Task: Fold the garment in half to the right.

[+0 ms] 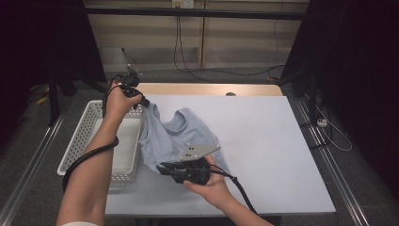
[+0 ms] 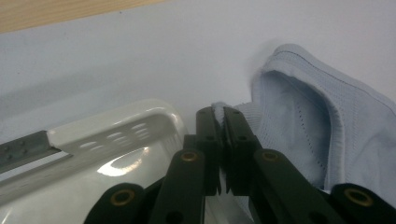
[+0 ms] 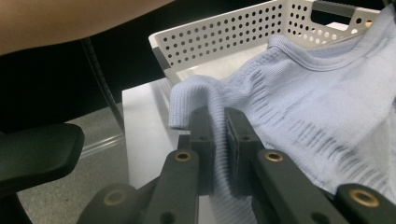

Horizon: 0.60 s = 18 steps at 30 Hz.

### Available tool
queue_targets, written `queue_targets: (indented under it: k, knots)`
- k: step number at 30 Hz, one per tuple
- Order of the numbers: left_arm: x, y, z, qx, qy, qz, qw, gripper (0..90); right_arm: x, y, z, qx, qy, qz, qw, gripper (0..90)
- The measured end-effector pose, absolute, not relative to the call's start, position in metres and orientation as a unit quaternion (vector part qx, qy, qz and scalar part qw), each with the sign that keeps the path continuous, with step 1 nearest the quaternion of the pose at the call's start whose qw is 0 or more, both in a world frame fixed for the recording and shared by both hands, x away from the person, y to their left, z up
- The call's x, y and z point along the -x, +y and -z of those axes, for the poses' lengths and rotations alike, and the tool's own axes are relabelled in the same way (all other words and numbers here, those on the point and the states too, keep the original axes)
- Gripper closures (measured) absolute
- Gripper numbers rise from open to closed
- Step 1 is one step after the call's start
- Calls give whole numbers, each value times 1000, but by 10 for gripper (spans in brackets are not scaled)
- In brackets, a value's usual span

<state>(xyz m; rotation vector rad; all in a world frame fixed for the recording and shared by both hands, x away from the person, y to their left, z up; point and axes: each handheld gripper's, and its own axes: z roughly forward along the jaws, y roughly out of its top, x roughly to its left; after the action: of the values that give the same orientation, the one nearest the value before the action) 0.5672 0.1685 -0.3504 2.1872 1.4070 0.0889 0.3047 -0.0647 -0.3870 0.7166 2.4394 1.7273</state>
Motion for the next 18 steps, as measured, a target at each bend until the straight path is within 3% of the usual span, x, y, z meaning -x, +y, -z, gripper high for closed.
queue_targets:
  k: [18]
  knots:
    - [-576, 141, 359, -816, 517, -35, 256, 861, -307, -97, 392, -268, 773, -573, 40, 837]
